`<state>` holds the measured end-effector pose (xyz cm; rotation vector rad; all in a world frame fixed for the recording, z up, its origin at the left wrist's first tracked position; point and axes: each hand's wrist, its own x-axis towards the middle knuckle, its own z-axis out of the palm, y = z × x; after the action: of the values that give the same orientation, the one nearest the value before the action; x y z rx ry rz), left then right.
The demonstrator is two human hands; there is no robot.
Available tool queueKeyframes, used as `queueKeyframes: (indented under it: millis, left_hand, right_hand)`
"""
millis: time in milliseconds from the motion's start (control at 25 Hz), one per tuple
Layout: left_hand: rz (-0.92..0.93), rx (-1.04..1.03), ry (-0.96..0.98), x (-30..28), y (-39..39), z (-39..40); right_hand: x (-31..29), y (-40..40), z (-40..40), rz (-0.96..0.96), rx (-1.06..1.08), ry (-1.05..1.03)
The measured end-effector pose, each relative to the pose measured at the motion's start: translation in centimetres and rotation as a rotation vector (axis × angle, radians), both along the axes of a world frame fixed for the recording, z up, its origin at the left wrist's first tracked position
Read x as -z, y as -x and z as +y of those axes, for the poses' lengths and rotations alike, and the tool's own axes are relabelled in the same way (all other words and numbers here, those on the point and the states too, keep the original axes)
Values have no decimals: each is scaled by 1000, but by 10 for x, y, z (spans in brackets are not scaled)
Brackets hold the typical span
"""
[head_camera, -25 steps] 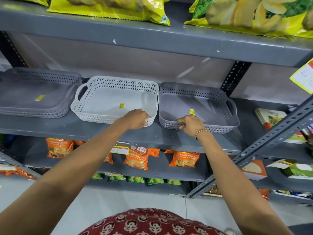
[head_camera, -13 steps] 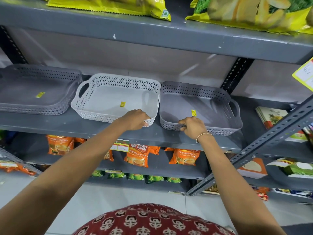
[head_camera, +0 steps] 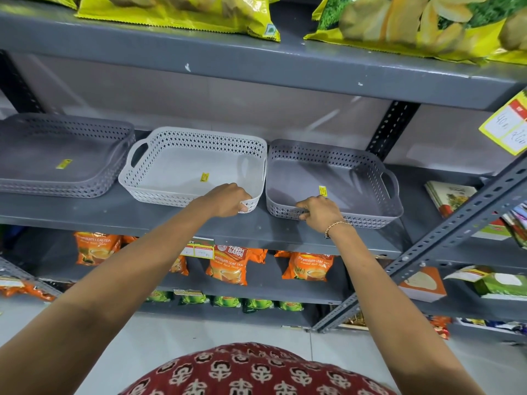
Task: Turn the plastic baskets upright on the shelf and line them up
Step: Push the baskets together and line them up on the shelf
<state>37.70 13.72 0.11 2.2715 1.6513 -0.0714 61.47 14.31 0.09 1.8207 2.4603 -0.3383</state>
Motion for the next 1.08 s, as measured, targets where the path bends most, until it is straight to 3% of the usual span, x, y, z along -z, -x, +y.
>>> queueKeyframes:
  millis: [760,960,1080]
  left_hand:
    - [18,-25,-9,9,2,-2]
    - [77,-61,-20,6,-2,-8]
    - [-36,-125,-84,7,4,-17]
  right_hand:
    - [2,-6,0,18,-49,14]
    - [-11,-12,-4,241,-68,64]
    - [-24,-7,-6,369,-76,-33]
